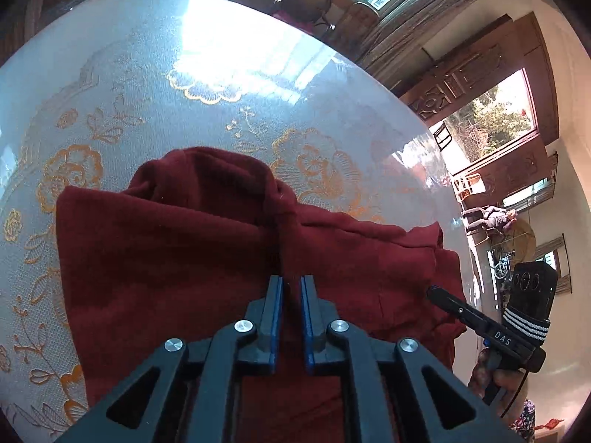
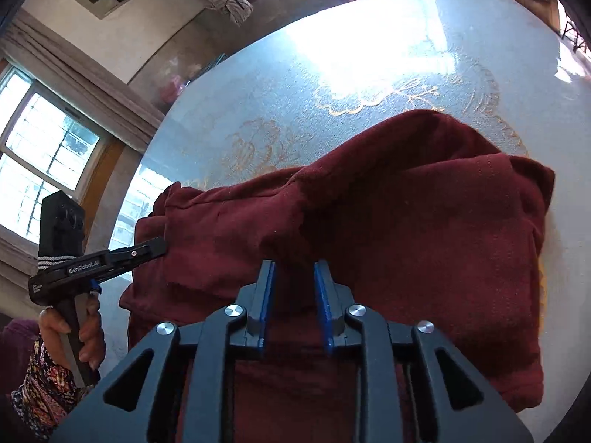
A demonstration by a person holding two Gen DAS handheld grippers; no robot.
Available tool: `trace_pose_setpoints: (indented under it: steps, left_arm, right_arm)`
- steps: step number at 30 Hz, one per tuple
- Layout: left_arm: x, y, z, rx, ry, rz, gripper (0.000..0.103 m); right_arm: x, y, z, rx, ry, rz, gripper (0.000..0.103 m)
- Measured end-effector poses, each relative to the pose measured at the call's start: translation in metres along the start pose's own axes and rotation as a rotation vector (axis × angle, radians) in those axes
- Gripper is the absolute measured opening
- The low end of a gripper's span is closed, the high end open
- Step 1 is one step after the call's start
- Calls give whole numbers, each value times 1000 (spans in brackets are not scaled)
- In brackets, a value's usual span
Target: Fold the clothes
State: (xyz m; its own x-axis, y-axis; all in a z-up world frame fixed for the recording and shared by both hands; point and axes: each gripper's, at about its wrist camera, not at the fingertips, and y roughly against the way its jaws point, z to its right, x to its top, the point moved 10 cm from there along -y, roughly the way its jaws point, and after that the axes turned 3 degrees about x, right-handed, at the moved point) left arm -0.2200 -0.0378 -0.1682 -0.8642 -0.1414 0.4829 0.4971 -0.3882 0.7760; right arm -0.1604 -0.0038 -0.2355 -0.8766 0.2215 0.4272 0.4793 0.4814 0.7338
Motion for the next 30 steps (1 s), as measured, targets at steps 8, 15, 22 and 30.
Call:
trace_pose_setpoints:
  steps: [8, 15, 22, 30]
  left_arm:
    - [15, -26, 23, -13, -33, 12, 13]
    - [-17, -30, 12, 27, -119, 15, 13]
    - [-10, -11, -2, 77, -98, 64, 13]
    - [-14, 26, -16, 42, -9, 106, 13]
  right_arm:
    - [33, -32, -44, 65, 135, 1, 28]
    - [43, -46, 24, -79, 7, 58, 0]
    - [49, -24, -19, -17, 94, 129, 20]
    - [32, -28, -2, -14, 22, 111, 18]
